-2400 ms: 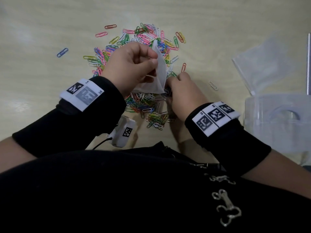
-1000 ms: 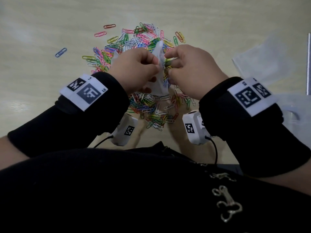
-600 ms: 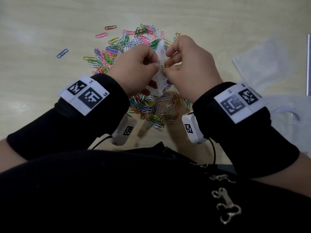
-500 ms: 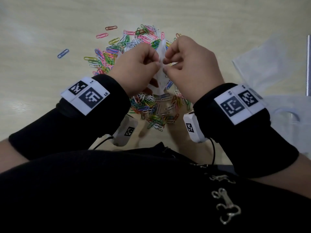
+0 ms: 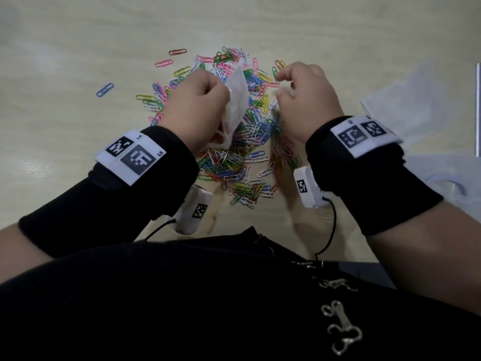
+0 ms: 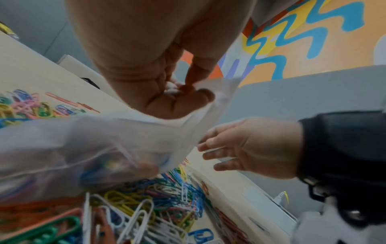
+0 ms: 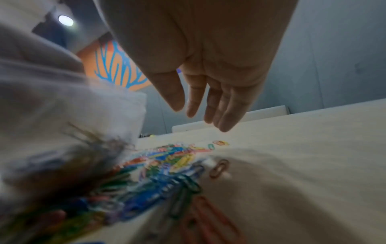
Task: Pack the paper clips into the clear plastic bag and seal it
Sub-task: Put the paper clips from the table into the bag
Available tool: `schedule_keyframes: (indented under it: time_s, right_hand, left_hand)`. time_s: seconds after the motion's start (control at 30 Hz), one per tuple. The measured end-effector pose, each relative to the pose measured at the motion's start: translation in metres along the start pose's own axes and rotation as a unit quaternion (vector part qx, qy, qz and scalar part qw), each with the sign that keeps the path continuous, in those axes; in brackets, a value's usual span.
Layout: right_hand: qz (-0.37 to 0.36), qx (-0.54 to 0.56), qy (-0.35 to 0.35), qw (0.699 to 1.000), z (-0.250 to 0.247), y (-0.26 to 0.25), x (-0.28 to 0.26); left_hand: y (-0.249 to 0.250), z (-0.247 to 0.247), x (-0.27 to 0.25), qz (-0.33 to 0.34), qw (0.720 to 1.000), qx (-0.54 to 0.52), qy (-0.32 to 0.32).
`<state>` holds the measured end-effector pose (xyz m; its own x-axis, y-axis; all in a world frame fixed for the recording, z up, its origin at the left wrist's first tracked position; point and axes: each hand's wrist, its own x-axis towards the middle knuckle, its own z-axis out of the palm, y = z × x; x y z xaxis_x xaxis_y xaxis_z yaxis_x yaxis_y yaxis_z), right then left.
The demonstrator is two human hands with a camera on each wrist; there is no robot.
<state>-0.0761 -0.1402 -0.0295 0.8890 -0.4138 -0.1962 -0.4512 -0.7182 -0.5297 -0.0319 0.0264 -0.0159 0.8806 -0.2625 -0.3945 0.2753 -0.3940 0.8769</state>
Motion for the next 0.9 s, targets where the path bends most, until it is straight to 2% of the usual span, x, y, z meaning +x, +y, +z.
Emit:
schedule_keyframes:
  time_s: [0.07,0.17,0.27,0.33,0.53,0.63,0.8,0.9]
  right_hand:
    - [-0.035,-0.035,-0.029,0.998,0.007,0.001,0.014]
    - [-0.090,-0.078,-0.114,0.986,0.017,-0.004,0.031]
    - [-0.200,-0.155,-0.194,0.948,0.031,-0.014,0.038]
    - [-0.241,-0.183,-0.226,0.926,0.040,-0.016,0.033]
    - [-0.199,-0.224,-0.213,0.930,0.029,0.008,-0.016]
    - [-0.191,-0.212,-0.157,0.946,0.027,0.017,-0.031]
    - [-0.143,-0.200,-0.123,0.961,0.023,0.017,-0.031]
    - [-0.087,-0.160,-0.104,0.978,0.012,0.012,-0.026]
  left_hand:
    - [0.000,-0.004,0.002,-0.006,1.000,-0.008,0.014]
    - [0.000,-0.006,0.001,-0.010,1.000,-0.011,0.012]
    - [-0.003,-0.006,0.003,-0.010,1.000,-0.008,0.018]
    - [-0.005,-0.008,0.004,-0.011,1.000,-0.008,0.024]
    - [-0.003,-0.012,0.009,-0.025,0.999,-0.019,0.023]
    - [-0.001,-0.010,0.009,-0.022,0.999,-0.018,0.015]
    - [-0.001,-0.002,0.003,-0.027,0.998,-0.045,-0.036]
    - [0.002,0.002,-0.001,-0.032,0.994,-0.071,-0.072]
